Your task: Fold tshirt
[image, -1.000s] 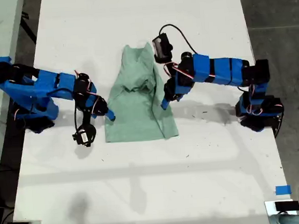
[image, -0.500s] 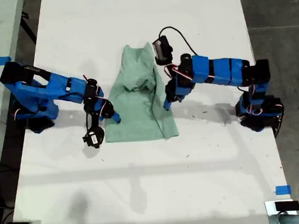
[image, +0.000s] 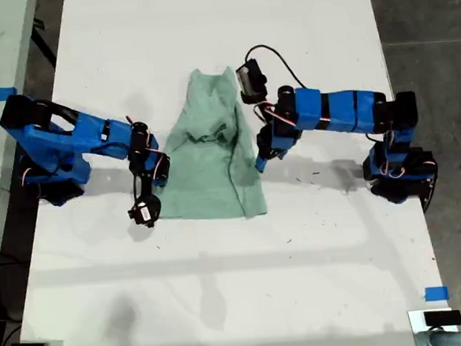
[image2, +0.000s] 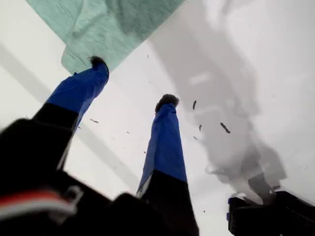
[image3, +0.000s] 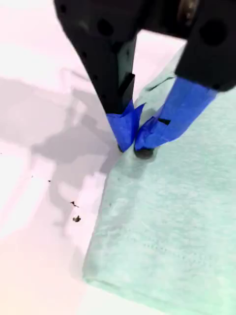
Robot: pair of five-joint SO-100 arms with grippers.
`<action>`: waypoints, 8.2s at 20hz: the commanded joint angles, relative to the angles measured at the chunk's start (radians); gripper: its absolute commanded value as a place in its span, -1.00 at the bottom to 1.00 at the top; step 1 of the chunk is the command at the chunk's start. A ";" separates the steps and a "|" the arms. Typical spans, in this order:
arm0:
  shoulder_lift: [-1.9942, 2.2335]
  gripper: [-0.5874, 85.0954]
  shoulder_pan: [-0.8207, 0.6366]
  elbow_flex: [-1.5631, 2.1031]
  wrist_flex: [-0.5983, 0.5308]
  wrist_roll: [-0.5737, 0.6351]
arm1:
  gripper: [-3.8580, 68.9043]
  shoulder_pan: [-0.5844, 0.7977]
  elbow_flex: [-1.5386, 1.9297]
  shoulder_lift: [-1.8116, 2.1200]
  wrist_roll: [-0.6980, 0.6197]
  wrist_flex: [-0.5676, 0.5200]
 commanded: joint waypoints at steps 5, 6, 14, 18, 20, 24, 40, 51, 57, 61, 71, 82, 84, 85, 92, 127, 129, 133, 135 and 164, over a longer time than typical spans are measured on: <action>0.350 -0.98 -0.067 0.110 0.106 0.021 | -0.24 0.011 0.028 0.132 0.009 -0.034; 0.399 -0.98 -0.075 0.110 0.152 0.021 | -0.24 0.011 0.034 0.135 0.011 -0.037; 0.147 -0.98 -0.011 -0.206 0.186 0.038 | -0.24 0.006 0.048 0.147 0.015 -0.048; -0.192 -0.98 0.031 -0.661 0.290 0.072 | -0.24 0.000 0.078 0.175 0.028 -0.055; -0.383 -0.98 0.048 -0.913 0.376 0.084 | -0.24 0.000 0.106 0.198 0.032 -0.064; -0.535 -0.85 0.012 -1.058 0.410 0.098 | -0.24 -0.003 0.164 0.245 0.043 -0.084; 0.176 -0.52 0.067 -0.506 0.385 -0.057 | -0.26 -0.169 0.137 0.238 0.173 -0.152; 0.055 -0.37 0.222 -0.414 0.222 -0.250 | -0.03 -0.253 -0.183 -0.098 0.245 -0.153; -0.061 -0.38 0.247 -0.396 0.178 -0.252 | -0.01 -0.241 -0.268 -0.245 0.244 -0.164; -0.081 -0.39 0.261 -0.322 0.071 -0.256 | -0.01 -0.232 -0.273 -0.295 0.247 -0.187; -0.210 -0.53 0.270 -0.276 -0.132 -0.192 | -0.19 -0.235 -0.288 -0.465 0.256 -0.239; -0.207 -0.98 0.359 -0.540 0.098 -0.150 | -0.93 -0.321 -0.360 -0.394 0.262 -0.150; -0.207 -0.98 0.382 -0.663 0.158 -0.141 | -0.93 -0.356 -0.360 -0.330 0.285 -0.115; -0.212 -0.98 0.394 -0.732 0.190 -0.140 | -0.93 -0.379 -0.360 -0.302 0.299 -0.112; -0.224 -0.98 0.437 -1.008 0.293 -0.156 | -0.93 -0.456 -0.373 -0.130 0.298 -0.120; 0.913 -0.59 -0.555 0.133 0.051 0.428 | -0.23 0.615 0.617 0.718 -0.316 -0.235; 1.057 -0.92 -0.380 0.347 -0.049 0.265 | -0.27 0.494 0.802 0.870 -0.227 -0.262; 1.307 -0.98 -0.147 0.683 -0.195 0.063 | -0.57 0.275 1.114 1.080 -0.014 -0.328; 1.391 -0.98 -0.091 0.773 -0.195 0.006 | -0.80 0.212 1.295 1.220 0.074 -0.387; 2.071 -0.97 -0.098 1.083 -0.015 -0.023 | -0.93 0.028 -0.198 -0.232 -0.152 -0.511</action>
